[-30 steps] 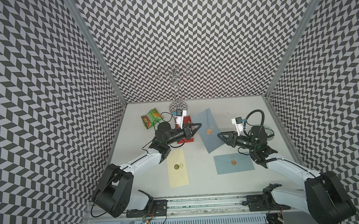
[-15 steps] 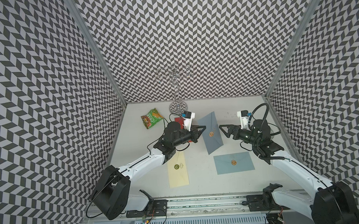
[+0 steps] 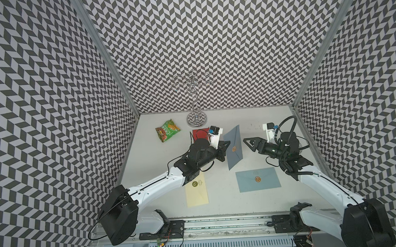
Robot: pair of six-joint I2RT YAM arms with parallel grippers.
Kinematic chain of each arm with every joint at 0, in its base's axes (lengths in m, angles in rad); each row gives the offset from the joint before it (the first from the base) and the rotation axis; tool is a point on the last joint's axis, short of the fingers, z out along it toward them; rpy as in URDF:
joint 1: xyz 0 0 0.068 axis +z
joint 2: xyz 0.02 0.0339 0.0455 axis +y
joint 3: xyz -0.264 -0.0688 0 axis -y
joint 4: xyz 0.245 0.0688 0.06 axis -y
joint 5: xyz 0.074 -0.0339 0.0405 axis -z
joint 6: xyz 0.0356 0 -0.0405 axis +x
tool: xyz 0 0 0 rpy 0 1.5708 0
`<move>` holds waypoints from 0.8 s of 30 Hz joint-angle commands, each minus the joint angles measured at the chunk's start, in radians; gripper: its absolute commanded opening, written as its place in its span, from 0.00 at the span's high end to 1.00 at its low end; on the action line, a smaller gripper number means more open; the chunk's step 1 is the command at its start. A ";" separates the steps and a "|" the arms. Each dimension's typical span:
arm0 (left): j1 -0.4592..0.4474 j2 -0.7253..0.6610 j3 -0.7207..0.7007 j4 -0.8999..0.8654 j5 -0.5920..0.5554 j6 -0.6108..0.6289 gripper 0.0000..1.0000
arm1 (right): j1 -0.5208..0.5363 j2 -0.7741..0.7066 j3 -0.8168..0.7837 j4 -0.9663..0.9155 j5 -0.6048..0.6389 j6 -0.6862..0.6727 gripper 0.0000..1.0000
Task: Open the envelope
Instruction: Open the envelope flap on the envelope.
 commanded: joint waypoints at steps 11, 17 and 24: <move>-0.019 -0.016 0.019 0.017 -0.038 0.048 1.00 | 0.316 -0.027 0.171 -0.214 0.667 -0.250 0.26; -0.019 -0.024 0.014 0.021 -0.033 0.056 1.00 | 0.379 -0.002 0.212 -0.241 0.739 -0.262 0.27; -0.019 -0.026 0.008 0.034 -0.011 0.056 1.00 | 0.386 0.019 0.223 -0.239 0.742 -0.246 0.27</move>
